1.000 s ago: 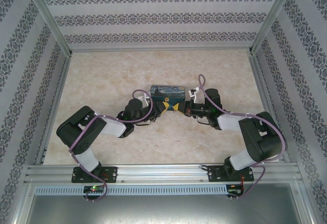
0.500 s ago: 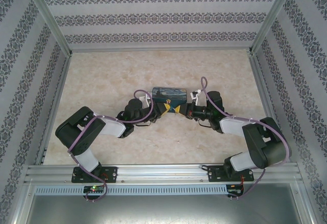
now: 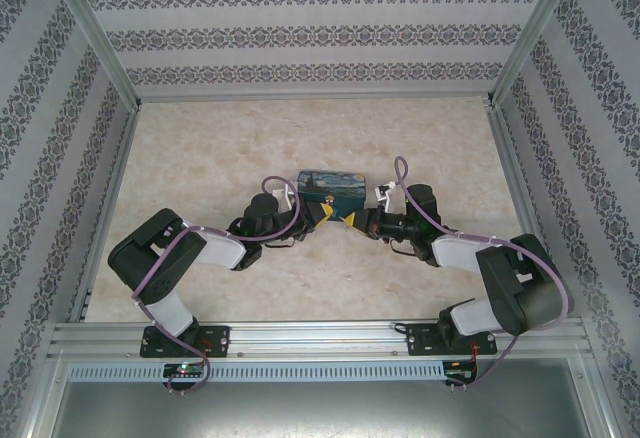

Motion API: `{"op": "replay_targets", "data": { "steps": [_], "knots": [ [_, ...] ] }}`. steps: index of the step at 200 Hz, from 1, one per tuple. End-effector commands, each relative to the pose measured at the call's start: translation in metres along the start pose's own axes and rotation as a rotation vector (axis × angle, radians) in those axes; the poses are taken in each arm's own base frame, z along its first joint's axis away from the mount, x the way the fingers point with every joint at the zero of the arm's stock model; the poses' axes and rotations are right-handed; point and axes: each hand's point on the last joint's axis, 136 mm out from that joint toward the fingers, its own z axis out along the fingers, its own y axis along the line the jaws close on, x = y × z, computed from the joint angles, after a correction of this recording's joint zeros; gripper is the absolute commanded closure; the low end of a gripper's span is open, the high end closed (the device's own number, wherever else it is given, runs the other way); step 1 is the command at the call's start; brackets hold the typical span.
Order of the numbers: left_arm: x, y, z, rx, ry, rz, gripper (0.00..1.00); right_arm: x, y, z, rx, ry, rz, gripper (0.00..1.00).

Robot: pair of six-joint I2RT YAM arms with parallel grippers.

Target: Unlock the padlock with the key

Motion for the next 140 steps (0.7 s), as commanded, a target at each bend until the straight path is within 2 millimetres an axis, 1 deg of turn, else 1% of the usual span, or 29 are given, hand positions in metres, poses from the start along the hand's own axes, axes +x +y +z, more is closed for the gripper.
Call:
{"op": "replay_targets", "data": {
  "steps": [1,66,114,140],
  "knots": [
    [0.001,-0.015,-0.004,0.044,0.009,0.044,1.0,-0.006,0.012,0.002,-0.019,-0.015,-0.035,1.0],
    [0.001,-0.016,-0.004,0.046,0.01,0.044,1.0,-0.007,0.022,0.014,-0.024,-0.002,-0.052,1.0],
    [0.002,-0.013,-0.004,0.04,0.013,0.041,1.0,-0.011,0.026,0.013,-0.023,-0.008,-0.063,1.0],
    [0.002,-0.011,-0.005,0.035,0.012,0.041,1.0,-0.011,0.022,0.011,-0.011,-0.009,-0.059,1.0]
  ]
}}
